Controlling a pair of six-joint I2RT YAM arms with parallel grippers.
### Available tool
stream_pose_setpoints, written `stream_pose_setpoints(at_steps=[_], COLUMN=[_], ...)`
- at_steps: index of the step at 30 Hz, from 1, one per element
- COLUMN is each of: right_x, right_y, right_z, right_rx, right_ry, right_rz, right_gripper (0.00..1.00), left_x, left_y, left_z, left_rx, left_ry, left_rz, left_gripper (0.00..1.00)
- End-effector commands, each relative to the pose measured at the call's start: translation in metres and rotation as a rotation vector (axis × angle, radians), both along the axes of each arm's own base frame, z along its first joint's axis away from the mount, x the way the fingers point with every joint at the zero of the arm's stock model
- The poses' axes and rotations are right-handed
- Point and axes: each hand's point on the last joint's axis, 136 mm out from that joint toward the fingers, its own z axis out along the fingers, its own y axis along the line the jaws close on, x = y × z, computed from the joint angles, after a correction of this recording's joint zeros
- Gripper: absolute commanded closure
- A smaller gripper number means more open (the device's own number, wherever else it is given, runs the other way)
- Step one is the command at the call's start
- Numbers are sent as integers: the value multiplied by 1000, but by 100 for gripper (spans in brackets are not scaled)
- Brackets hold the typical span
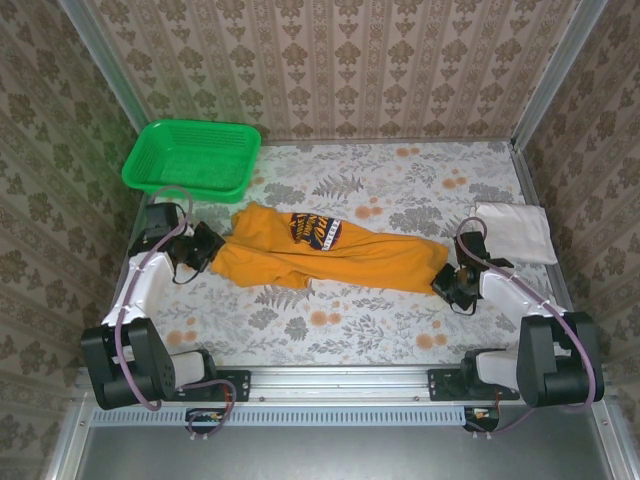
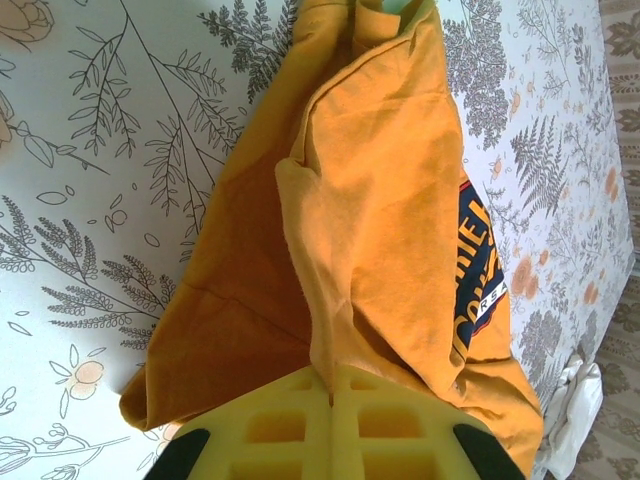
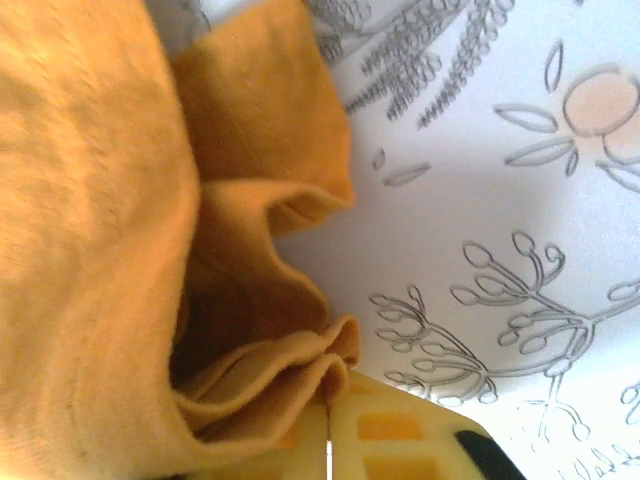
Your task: Fold and stack the t-shirts
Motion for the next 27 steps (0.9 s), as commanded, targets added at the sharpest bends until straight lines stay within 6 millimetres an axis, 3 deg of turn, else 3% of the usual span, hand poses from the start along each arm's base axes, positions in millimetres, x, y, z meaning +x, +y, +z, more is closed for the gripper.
stream_pose_setpoints(at_steps=[1, 6, 8, 9, 17, 22, 27], right_x=[9, 0, -1, 1, 11, 16, 27], right_y=[-4, -6, -7, -7, -5, -5, -5], right_z=[8, 6, 4, 4, 3, 3, 4], right_rx=[-33, -44, -51, -52, -47, -50, -56], right_ry=[-45, -33, -33, -40, -46, -66, -97], right_rz=[9, 11, 14, 18, 34, 49, 62], right_gripper=[100, 100, 75, 68, 69, 63, 70], left_x=[-2, 0, 1, 1, 1, 1, 2], left_y=[-1, -1, -1, -1, -2, -2, -4], left_z=[-3, 0, 0, 1, 1, -1, -3], left_rx=[-16, -15, -14, -13, -18, -19, -28], left_ry=[8, -1, -2, -3, -6, -5, -2], left_rz=[4, 4, 3, 3, 0, -2, -6], left_gripper=[100, 100, 100, 100, 100, 100, 100])
